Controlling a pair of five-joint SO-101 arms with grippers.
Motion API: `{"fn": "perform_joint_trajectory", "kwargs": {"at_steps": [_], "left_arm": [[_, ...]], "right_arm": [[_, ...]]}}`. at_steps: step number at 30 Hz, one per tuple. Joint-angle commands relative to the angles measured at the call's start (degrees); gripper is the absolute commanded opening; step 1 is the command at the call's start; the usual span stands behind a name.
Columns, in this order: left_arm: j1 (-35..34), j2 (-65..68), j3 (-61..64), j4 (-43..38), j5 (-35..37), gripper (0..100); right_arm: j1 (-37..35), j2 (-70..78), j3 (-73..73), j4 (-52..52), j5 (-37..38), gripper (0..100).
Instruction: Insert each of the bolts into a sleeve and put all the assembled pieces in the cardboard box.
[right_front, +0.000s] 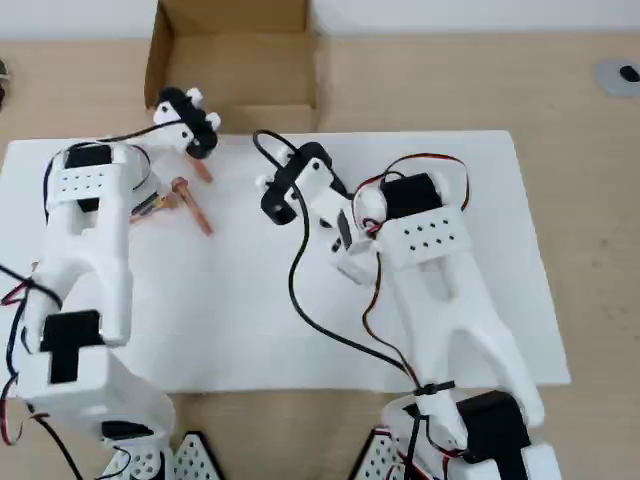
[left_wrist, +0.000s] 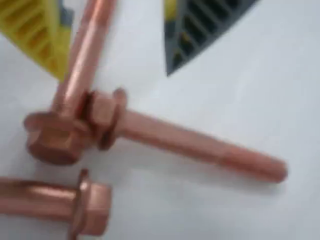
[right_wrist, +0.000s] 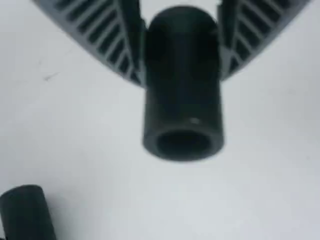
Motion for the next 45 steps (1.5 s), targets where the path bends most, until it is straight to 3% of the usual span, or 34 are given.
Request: {"fn": "perform_joint_trajectory", "kwargs": {"at_steps": [1,32,37,45], "left_arm": [[-0.44,1.01,-1.67,-0.7,0.35,14],[2.2,12.35,-4.4,2.81,1.49,14],[2.73,12.26,-5.54,3.25,2.9,1],[2.73,9.8,-5.45,3.25,8.0,1]], "right_arm": [[0.75,-2.24,-0.04,0.09,-0.26,1.1],[0.75,-2.42,-0.13,0.26,-0.35,1.1],[0.75,-2.51,-0.13,0.26,-0.35,1.1],[-1.98,-2.51,-0.22,0.97,-1.49,1.1]]}}
